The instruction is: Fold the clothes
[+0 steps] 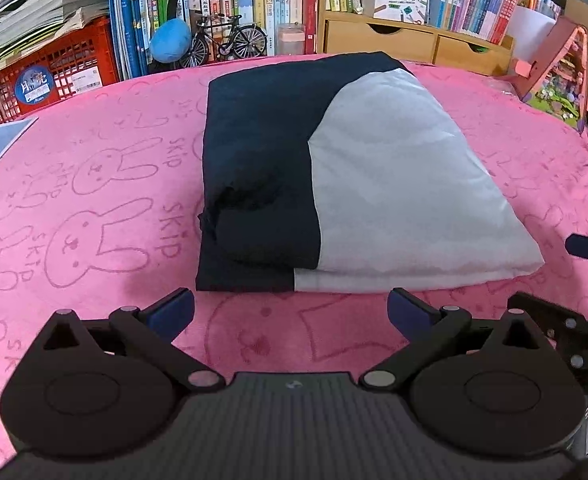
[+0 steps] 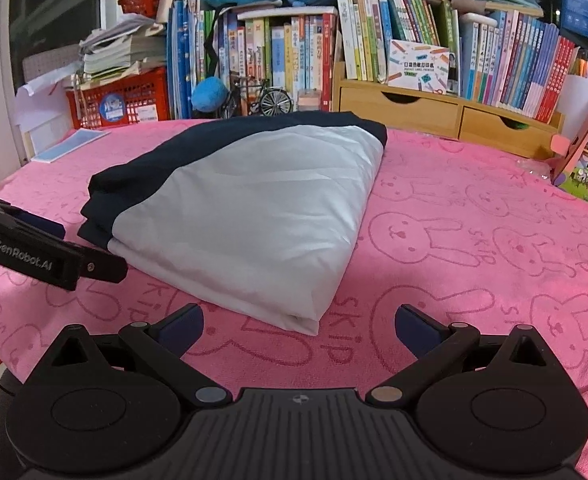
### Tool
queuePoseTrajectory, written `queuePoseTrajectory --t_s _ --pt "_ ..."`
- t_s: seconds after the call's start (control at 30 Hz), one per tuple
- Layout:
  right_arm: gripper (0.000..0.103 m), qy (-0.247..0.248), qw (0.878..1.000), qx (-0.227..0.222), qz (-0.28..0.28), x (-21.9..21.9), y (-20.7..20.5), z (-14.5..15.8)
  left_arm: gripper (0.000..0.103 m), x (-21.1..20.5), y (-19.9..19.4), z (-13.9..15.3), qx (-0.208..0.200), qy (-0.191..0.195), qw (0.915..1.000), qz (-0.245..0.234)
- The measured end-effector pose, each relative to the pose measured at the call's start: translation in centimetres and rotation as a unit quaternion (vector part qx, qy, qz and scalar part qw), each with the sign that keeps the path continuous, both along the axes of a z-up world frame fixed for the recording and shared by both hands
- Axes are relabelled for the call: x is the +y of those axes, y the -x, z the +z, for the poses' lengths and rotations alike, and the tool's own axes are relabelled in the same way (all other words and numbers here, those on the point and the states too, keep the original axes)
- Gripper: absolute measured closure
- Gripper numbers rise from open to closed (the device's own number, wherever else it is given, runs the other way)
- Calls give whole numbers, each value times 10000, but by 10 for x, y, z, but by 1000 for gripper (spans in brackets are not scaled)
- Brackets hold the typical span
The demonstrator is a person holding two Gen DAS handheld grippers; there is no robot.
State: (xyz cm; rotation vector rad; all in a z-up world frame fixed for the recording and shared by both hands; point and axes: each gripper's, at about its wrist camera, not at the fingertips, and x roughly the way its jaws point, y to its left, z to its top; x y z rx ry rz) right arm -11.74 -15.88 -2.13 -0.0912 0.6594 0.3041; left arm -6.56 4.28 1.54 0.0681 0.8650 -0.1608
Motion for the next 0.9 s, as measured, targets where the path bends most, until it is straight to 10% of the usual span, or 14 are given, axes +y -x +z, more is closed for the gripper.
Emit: queuePoseTrajectory --t_s 0.9 --pt "0 17 9999 157 -27 1 -4 -14 0 9 -7 -11 140 661 9976 145"
